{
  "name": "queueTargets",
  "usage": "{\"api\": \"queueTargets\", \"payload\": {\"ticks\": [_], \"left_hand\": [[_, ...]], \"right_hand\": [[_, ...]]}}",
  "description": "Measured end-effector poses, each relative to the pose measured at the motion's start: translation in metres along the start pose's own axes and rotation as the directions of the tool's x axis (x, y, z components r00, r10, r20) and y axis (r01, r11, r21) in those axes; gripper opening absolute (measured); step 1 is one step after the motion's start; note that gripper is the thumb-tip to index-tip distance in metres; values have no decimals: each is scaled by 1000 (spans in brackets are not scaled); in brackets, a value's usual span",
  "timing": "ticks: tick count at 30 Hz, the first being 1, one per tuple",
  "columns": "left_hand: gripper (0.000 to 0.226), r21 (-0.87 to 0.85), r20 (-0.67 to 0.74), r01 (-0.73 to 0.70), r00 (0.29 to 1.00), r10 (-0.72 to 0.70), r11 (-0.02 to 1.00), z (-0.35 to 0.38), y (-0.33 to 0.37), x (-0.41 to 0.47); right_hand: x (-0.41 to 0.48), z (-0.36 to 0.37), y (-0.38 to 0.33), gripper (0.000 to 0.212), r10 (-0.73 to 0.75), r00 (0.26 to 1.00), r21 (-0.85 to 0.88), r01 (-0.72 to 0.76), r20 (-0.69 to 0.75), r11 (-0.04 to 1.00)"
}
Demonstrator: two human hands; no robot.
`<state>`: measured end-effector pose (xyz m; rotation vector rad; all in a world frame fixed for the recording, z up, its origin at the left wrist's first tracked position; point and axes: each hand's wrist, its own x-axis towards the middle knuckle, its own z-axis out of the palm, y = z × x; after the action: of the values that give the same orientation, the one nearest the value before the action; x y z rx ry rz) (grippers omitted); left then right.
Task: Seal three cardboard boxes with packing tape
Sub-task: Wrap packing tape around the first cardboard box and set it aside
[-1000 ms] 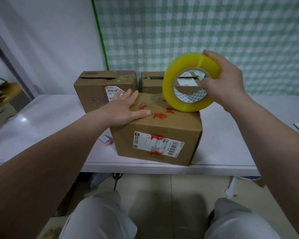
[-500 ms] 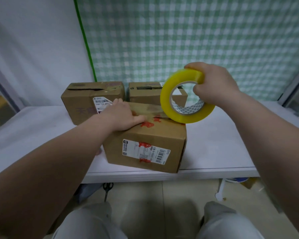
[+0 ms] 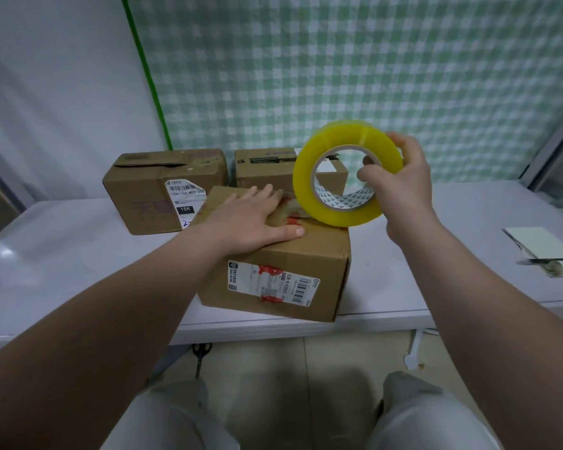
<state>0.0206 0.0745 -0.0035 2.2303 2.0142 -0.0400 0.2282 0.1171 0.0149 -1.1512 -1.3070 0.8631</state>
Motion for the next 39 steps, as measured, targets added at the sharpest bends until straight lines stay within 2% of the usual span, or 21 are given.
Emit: {"api": "queueTargets", "payload": {"ticks": [2, 4, 10, 15, 17, 21, 27, 36, 39], "left_hand": [[107, 9, 6, -19, 1000, 19, 1000, 1, -1, 1], [105, 19, 10, -26, 1000, 25, 1000, 2, -2, 2], [105, 36, 32, -46, 998, 45, 998, 5, -9, 7], [100, 20, 54, -14, 998, 13, 1000, 2, -5, 3], [98, 14, 66, -5, 998, 4, 1000, 0, -3, 2], [93, 18, 85, -8, 996, 7, 1000, -1, -2, 1], [88, 42, 90, -17, 996, 13, 999, -1, -1, 1], [87, 50, 103, -16, 995, 11, 999, -2, 1, -1], [86, 84, 117, 25, 993, -34, 996, -4, 8, -2]], "right_hand": [[-4, 0, 6, 48, 13, 1000, 86, -15, 23, 996], [-4, 0, 6, 51, -26, 999, 71, 23, 42, 997], [2, -1, -5, 65, -135, 980, -103, 151, 147, 983], [13, -14, -13, 68, -193, 973, -216, 217, 128, 952], [21, -31, -17, 69, -196, 973, -269, 223, 121, 937], [22, -53, -11, 69, -181, 963, -371, 246, 202, 896], [20, -58, -1, 70, -158, 961, -380, 237, 228, 894], [15, -61, 1, 70, -200, 947, -442, 295, 250, 847], [14, -62, 7, 70, -208, 954, -439, 286, 217, 852]]}}
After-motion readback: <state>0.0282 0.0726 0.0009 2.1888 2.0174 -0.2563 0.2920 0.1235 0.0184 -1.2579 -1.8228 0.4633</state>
